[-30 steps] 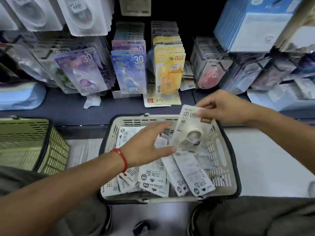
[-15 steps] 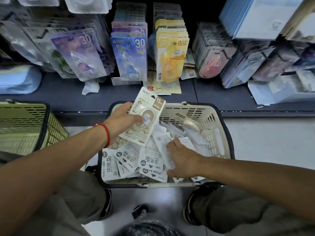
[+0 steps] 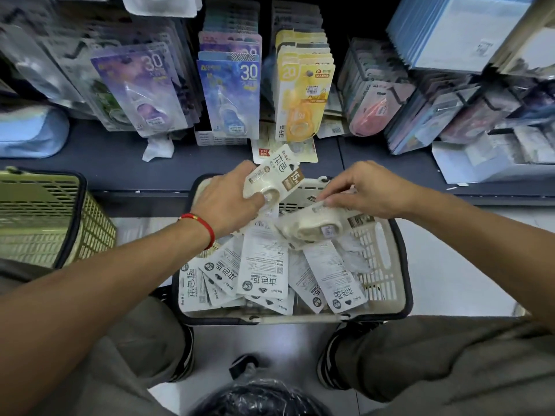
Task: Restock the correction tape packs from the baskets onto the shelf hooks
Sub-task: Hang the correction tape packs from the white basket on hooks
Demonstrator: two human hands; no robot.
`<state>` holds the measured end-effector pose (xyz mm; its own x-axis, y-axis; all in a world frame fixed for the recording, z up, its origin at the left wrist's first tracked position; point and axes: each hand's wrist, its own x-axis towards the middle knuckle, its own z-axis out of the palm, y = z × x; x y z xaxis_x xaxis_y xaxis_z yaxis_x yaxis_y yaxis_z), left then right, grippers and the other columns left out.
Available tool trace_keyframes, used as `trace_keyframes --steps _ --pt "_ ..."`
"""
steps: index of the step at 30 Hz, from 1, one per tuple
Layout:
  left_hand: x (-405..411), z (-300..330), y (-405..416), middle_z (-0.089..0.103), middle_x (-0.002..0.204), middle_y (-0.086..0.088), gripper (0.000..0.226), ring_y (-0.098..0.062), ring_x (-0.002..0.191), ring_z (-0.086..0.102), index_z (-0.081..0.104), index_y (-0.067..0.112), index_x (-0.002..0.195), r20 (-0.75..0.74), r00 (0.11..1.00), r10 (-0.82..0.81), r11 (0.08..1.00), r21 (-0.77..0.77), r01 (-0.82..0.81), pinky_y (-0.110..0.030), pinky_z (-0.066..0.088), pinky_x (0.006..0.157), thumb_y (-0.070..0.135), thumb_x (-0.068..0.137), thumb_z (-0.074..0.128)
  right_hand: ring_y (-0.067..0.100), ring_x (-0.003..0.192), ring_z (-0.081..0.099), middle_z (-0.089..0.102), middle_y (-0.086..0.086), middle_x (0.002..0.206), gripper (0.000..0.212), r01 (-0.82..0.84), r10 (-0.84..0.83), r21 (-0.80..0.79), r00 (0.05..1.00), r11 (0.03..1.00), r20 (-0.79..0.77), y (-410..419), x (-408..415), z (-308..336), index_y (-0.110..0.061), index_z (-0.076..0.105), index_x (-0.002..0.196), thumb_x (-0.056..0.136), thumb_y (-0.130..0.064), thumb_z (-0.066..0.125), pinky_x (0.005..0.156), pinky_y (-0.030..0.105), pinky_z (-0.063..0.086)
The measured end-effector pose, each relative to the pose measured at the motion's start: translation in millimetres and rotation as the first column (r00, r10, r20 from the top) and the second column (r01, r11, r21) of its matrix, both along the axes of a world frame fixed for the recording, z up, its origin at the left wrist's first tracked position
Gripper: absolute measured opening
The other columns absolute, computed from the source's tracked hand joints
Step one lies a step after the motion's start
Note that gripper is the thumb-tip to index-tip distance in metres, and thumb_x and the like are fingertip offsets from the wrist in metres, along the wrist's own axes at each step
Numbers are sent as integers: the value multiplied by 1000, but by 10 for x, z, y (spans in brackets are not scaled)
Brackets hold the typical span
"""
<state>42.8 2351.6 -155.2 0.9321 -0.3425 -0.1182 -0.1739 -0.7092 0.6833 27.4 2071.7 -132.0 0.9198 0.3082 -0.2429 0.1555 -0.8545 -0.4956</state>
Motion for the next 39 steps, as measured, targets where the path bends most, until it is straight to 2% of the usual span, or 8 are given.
trace_keyframes --steps 3,7,12,20,27,31,33,39 --pt "14 16 7 66 88 8 19 -24 78 66 51 30 110 36 999 -21 999 45 19 -36 51 66 36 97 63 -21 89 65 72 -35 85 11 25 -27 70 999 997 31 39 -17 -19 -28 85 102 93 -26 80 76 -4 39" --pt "-45 16 -62 79 100 8 33 -13 85 78 63 37 115 -427 899 -94 964 -265 -25 -33 64 68 55 90 73 -11 89 68 76 -23 88 8 113 -153 212 972 971 180 283 -75 -105 -27 84 94 88 -31 85 83 4 45" --pt "-125 -241 -6 80 105 5 54 -12 90 79 62 32 123 -551 820 -156 967 -253 15 -35 66 80 21 78 91 8 92 58 60 -6 112 26 300 -322 120 908 946 267 421 -206 -490 -21 60 111 97 -39 72 82 28 49" --pt "90 -328 261 77 106 8 50 -13 84 78 61 28 124 -536 841 72 964 -179 -196 -27 61 63 25 83 89 36 157 11 4 14 172 116 -390 138 -475 865 789 -482 261 -859 -1164 -13 -7 167 91 -63 66 126 54 22" --pt "155 -251 229 75 105 9 45 -13 91 75 61 28 113 -406 907 112 957 -202 -208 -29 57 69 34 79 90 17 97 74 78 1 110 31 -154 80 -178 927 972 -366 -84 -333 -413 -19 74 121 96 -5 63 86 33 60" --pt "175 -231 186 75 104 9 42 -15 95 75 62 29 110 -365 921 135 947 -228 -228 -29 59 72 31 79 90 4 75 72 76 -15 82 35 -66 50 -73 979 995 -196 -195 -102 -23 -32 75 87 93 0 64 71 17 54" --pt "161 -236 173 75 105 8 42 -14 94 75 61 29 110 -347 929 129 956 -206 -210 -29 60 71 32 79 90 8 93 70 75 -18 102 14 -140 89 -195 964 971 -249 -110 -74 -52 -35 74 106 97 -24 69 84 23 54" --pt "82 -285 168 76 107 7 44 -18 97 76 61 31 111 -383 916 114 961 -190 -200 -44 64 85 37 78 90 39 155 25 23 17 170 95 -347 37 -493 844 798 -535 202 -698 -927 -10 10 167 101 -65 52 125 54 30"
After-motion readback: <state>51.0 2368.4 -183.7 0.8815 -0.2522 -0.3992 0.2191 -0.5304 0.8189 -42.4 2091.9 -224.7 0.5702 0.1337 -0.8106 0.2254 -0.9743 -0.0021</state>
